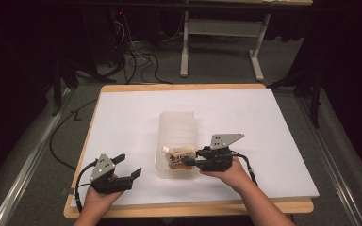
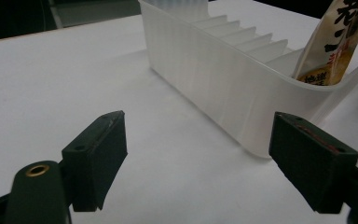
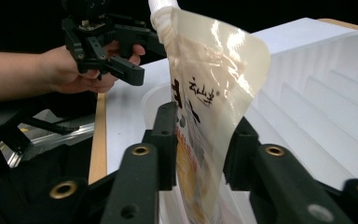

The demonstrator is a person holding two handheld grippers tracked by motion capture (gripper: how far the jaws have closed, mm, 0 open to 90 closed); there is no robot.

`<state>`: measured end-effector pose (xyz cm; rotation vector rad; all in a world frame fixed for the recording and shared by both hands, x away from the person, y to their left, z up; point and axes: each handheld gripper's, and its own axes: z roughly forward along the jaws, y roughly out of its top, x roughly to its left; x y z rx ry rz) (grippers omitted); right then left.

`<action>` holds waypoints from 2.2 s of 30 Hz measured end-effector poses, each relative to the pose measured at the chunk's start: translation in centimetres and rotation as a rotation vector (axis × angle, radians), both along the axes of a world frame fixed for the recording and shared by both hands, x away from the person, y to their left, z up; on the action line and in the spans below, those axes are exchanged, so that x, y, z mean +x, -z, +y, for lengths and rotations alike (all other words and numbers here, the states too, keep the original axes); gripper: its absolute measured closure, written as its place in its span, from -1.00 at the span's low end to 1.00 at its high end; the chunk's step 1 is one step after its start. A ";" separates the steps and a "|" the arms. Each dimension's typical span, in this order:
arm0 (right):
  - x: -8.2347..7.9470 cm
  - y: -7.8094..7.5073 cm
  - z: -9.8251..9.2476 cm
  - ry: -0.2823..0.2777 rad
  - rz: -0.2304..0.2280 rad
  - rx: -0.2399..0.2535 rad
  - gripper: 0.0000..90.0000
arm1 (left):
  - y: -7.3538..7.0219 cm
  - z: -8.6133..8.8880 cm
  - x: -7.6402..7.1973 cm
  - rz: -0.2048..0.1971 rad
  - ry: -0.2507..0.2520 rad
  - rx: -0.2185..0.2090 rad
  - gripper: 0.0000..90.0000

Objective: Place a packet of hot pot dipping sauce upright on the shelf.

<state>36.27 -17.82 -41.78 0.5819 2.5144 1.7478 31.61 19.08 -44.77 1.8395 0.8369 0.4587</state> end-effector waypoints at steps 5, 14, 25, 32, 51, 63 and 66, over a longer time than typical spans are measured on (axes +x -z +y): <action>-0.1 -0.6 -0.1 0.017 -0.001 0.004 0.25 | 0.0 0.0 0.0 0.002 -0.001 0.003 -0.56; -0.4 -1.7 -1.2 0.074 -0.009 0.026 -0.13 | 0.0 0.1 0.0 0.001 -0.006 -0.004 -0.56; -1.4 -2.5 -4.2 0.217 -0.072 0.002 -0.40 | 0.0 0.1 0.0 0.000 -0.004 -0.005 -0.56; -2.2 -1.8 -6.8 0.369 -0.116 -0.061 -0.46 | -0.2 0.1 -0.1 -0.008 -0.007 -0.010 -0.56; -5.5 2.7 -14.9 0.685 -0.085 -0.125 -0.46 | 0.1 -0.1 0.1 0.005 -0.007 -0.003 -0.56; -5.4 3.1 -14.7 0.693 -0.090 -0.125 -0.41 | 0.2 -0.1 0.1 0.006 -0.013 -0.004 -0.56; -5.4 3.2 -14.7 0.690 -0.094 -0.125 -0.40 | 0.0 -0.2 0.0 -0.003 -0.012 -0.003 -0.57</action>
